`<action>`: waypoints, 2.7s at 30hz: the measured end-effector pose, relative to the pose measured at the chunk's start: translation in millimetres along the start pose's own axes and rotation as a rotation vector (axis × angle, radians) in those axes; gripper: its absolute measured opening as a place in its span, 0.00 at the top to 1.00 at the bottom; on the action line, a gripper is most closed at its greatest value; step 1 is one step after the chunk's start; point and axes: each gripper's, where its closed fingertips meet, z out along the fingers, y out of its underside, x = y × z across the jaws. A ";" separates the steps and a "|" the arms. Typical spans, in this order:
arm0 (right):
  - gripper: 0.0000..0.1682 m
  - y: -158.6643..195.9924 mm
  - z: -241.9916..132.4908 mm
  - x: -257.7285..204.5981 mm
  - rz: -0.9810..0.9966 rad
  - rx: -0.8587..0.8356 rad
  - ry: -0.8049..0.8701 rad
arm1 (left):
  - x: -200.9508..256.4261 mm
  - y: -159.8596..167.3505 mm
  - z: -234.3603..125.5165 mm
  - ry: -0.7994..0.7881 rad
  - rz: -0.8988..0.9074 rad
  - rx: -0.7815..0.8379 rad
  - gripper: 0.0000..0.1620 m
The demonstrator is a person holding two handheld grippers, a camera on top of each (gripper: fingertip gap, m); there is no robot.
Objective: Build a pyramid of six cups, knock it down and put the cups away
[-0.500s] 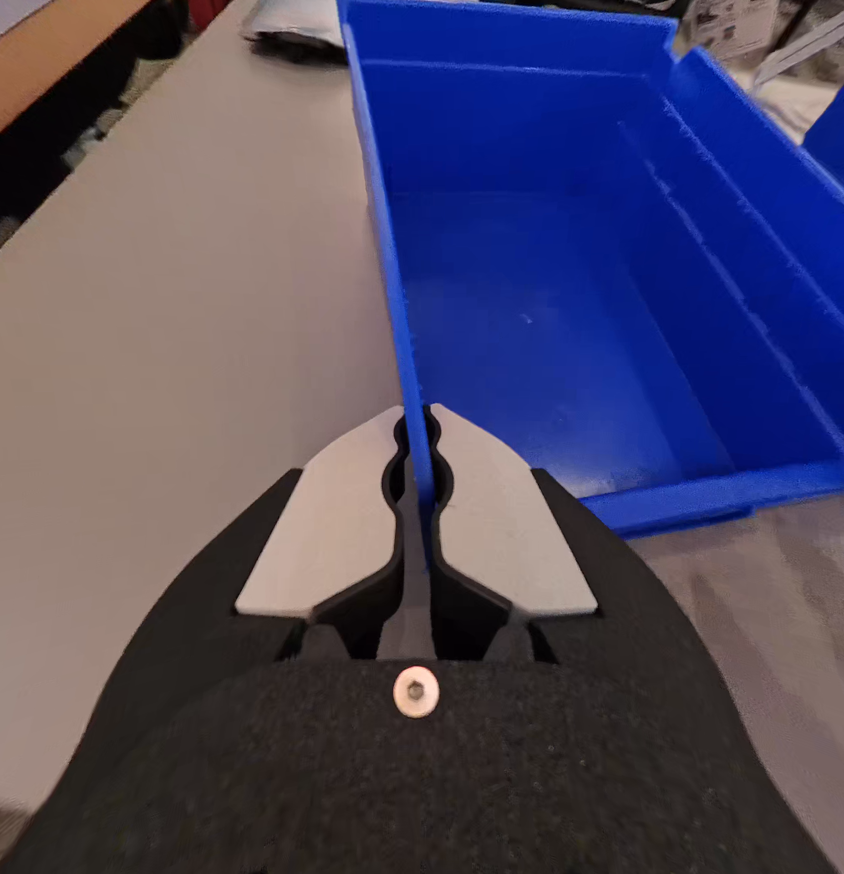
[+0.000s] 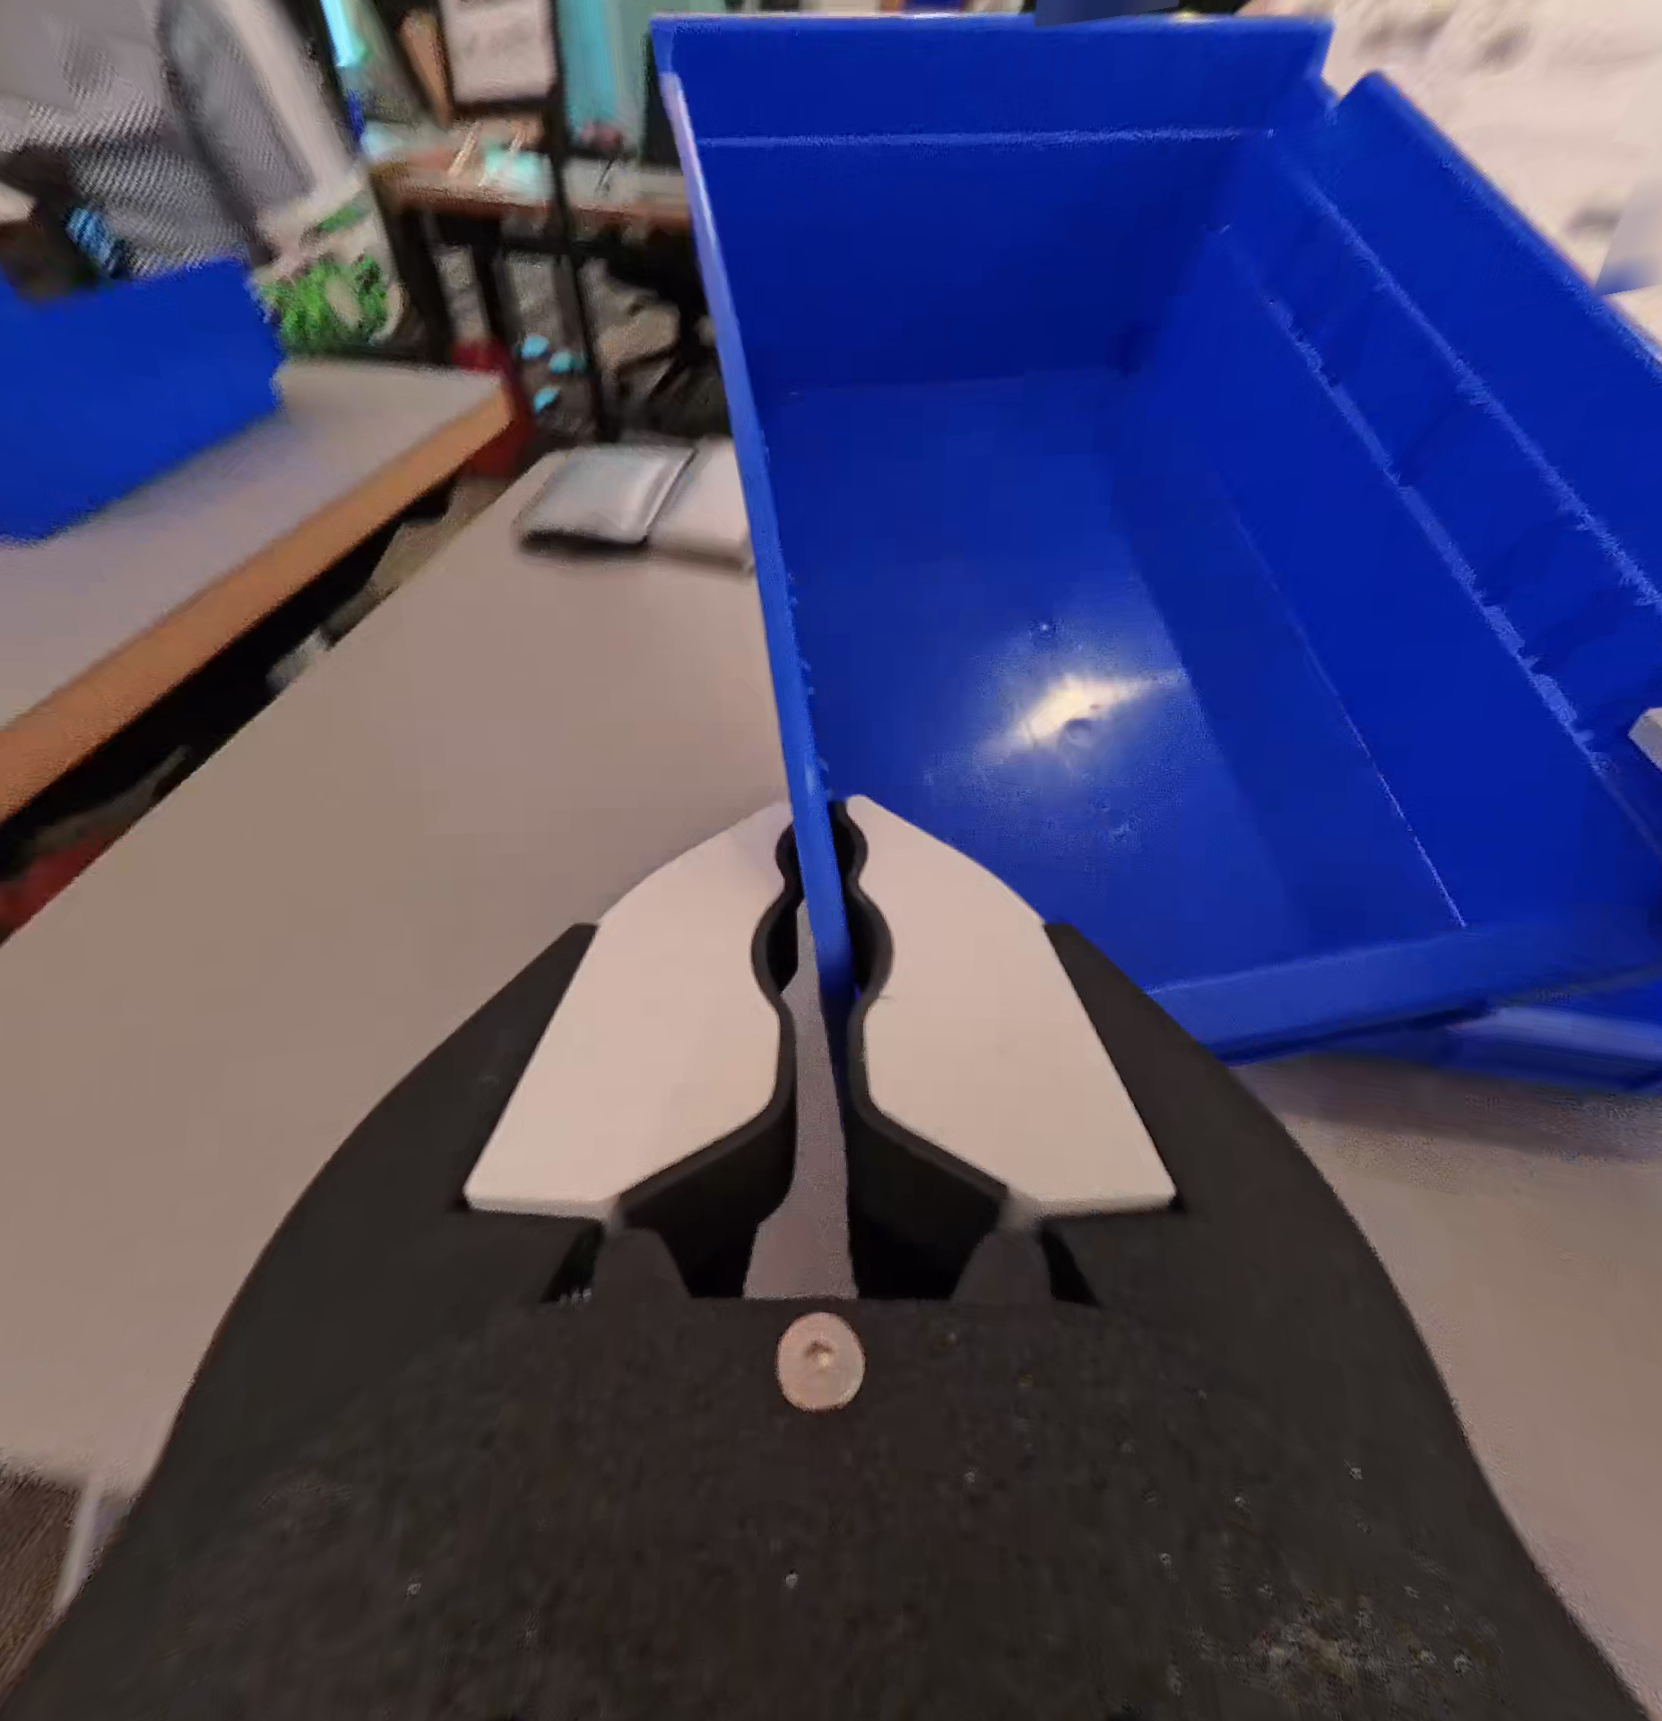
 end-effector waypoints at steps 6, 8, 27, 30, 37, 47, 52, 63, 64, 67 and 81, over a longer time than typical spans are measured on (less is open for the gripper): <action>0.98 -23.0 -73.3 207.2 0.018 0.015 0.274 | 211.4 -57.2 41.1 0.272 0.120 0.028 0.98; 0.98 -6.6 -100.4 274.5 0.049 -0.017 0.329 | 287.4 -53.6 49.3 0.334 0.165 0.019 0.97; 0.98 198.1 -131.3 482.3 0.244 -0.346 0.349 | 524.2 122.0 110.6 0.433 0.226 -0.307 0.96; 0.98 200.1 -132.2 484.6 0.277 -0.300 0.335 | 529.1 123.0 107.8 0.456 0.231 -0.286 0.92; 0.80 131.9 -169.6 479.9 0.073 -0.203 0.534 | 501.5 86.0 46.6 0.709 0.159 -0.305 0.69; 0.68 102.5 -43.2 194.7 0.123 -0.137 -0.021 | 199.3 55.4 98.7 0.315 0.111 -0.276 0.66; 0.74 136.1 0.5 181.1 0.109 -0.274 0.229 | 190.5 97.2 124.3 0.355 0.085 -0.388 0.66; 0.98 117.5 27.0 140.8 0.193 -0.238 0.314 | 143.8 83.1 141.7 0.254 0.064 -0.336 0.97; 0.98 110.7 34.1 128.5 0.189 -0.224 0.305 | 129.6 77.5 142.0 0.235 0.065 -0.323 0.97; 0.98 92.4 56.8 85.8 0.184 -0.192 0.277 | 80.9 58.9 144.2 0.187 0.063 -0.283 0.97; 0.98 99.5 128.8 -27.6 0.155 -0.248 0.203 | -55.0 64.8 162.6 0.086 0.025 -0.282 0.98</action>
